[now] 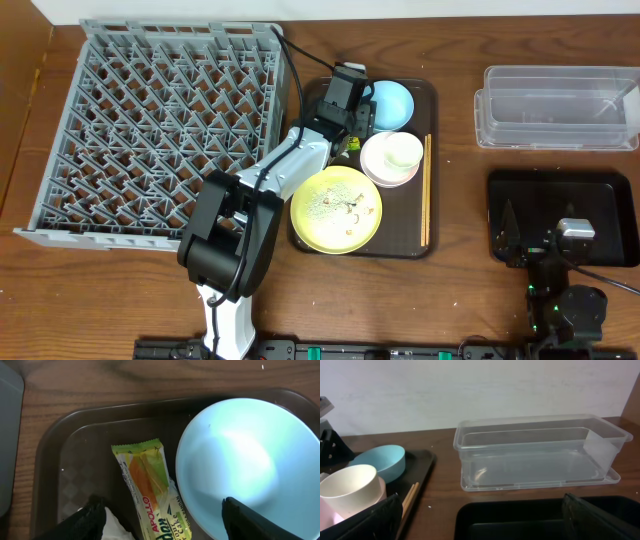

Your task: Sort waste into correct bins and load items into the dishwasher

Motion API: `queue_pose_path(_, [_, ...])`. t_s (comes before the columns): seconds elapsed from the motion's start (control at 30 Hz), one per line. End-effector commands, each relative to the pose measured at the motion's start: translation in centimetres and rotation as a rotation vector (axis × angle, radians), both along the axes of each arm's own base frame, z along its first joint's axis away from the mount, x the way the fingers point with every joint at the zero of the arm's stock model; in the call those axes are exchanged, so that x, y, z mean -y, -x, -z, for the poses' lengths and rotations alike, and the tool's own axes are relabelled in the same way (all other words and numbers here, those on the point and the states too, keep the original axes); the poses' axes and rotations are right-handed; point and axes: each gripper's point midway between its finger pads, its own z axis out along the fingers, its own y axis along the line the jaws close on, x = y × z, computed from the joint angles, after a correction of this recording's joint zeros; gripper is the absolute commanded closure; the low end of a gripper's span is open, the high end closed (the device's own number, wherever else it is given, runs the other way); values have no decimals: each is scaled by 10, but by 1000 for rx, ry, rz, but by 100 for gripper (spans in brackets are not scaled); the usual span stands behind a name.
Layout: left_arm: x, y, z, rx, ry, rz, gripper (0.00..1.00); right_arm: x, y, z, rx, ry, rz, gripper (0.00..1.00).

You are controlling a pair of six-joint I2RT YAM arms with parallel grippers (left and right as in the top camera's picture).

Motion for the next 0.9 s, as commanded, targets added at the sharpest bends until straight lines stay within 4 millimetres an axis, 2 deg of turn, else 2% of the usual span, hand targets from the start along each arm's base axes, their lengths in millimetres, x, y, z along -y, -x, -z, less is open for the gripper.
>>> queue_pose_path(0.0, [-5,-4,4,-8,21,-65,30,2,0,1,-4,-4,7,1])
queue_pose_path(0.17, [-4,-2,12,-27,31,-68,31,2,0,1,-4,-4,7,1])
queue_pose_path(0.27, [4,2,23,-64,58,-32,32,2,0,1,-4,-4,7,1])
queue_pose_path(0.47, [4,5,44,-100,45,-30,37,2,0,1,-4,-4,7,1])
queue_pose_path(0.63, [7,-1,37,-69,60,-29,42,2,0,1,-4,-4,7,1])
queue_pose_path(0.87, [8,-6,17,-23,82,-28,61,2,0,1,-4,-4,7,1])
